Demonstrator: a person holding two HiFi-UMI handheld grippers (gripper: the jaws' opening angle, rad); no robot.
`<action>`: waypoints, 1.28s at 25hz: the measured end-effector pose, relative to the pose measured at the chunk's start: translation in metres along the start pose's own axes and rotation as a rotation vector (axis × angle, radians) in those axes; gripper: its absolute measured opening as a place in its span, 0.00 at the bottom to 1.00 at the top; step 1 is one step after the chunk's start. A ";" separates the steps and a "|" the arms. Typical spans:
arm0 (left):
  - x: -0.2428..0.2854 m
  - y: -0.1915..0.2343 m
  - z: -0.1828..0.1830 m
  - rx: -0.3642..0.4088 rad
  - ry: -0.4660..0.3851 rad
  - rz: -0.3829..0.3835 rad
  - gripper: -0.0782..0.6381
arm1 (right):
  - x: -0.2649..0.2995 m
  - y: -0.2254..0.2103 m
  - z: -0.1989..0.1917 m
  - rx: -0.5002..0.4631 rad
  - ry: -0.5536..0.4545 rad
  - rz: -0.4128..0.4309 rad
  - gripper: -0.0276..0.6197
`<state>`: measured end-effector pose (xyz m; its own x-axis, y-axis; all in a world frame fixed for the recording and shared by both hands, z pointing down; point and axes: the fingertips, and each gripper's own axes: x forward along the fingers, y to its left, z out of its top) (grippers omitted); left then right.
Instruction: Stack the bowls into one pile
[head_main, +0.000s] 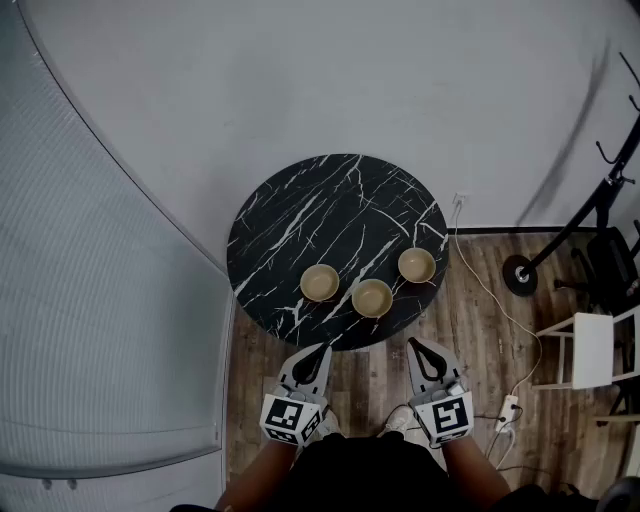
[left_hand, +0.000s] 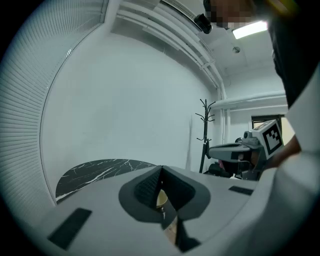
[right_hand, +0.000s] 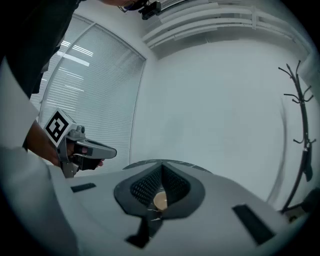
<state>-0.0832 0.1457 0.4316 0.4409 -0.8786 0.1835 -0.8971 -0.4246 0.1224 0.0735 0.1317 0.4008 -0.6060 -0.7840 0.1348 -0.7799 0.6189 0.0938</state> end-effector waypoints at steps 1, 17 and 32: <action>-0.001 0.000 0.001 0.003 -0.003 0.002 0.13 | -0.001 0.000 0.002 0.002 -0.004 -0.003 0.05; -0.011 0.026 0.023 0.026 -0.068 0.028 0.13 | 0.008 0.010 0.014 0.074 -0.064 0.000 0.06; -0.048 0.079 0.019 0.043 -0.065 -0.065 0.13 | 0.032 0.057 0.018 0.095 0.008 -0.107 0.06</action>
<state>-0.1761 0.1496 0.4140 0.4962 -0.8609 0.1123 -0.8679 -0.4886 0.0892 0.0071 0.1407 0.3932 -0.5177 -0.8445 0.1372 -0.8514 0.5243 0.0143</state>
